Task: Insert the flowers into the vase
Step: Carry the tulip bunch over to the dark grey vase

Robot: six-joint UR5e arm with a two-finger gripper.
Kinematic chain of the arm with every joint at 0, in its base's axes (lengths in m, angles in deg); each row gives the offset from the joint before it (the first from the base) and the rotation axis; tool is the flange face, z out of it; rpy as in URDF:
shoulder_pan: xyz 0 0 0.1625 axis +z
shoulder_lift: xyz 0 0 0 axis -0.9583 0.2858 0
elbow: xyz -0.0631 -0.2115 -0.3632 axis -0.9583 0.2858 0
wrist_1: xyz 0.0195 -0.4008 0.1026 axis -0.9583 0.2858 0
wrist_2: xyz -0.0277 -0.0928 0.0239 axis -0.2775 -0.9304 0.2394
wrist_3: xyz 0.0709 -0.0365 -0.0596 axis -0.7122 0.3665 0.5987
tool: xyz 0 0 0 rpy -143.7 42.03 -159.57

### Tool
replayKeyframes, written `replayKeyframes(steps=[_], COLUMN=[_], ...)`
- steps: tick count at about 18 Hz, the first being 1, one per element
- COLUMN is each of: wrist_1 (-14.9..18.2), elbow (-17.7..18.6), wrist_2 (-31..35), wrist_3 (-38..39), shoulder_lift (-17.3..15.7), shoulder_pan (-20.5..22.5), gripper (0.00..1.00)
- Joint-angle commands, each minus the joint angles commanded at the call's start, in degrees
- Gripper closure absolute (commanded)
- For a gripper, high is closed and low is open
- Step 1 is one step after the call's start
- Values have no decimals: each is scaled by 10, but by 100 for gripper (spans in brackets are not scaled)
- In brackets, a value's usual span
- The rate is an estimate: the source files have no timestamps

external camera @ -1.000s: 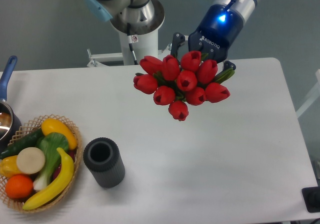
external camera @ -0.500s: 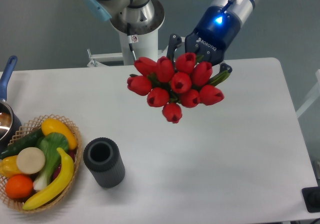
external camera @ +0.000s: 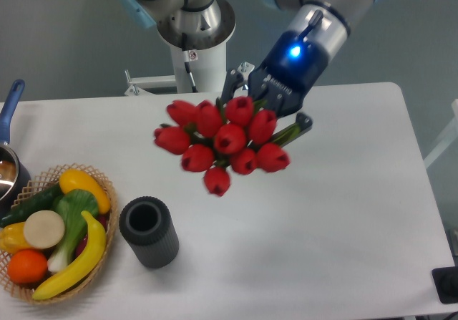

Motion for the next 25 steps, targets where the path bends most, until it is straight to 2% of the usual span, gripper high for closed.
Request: replayKeyframes(steps=[8, 15, 21, 25], wrist_1=[-7, -8, -8, -8], elbow=[8, -13, -11, -18], wrist_2=[-100, -147, -155, -156], wrist_3=[-20, -59, -63, -63], shoulder_lift=[23, 54, 61, 82], shoulder_pan=[-32, -57, -76, -83], gripper=[56, 56, 57, 57])
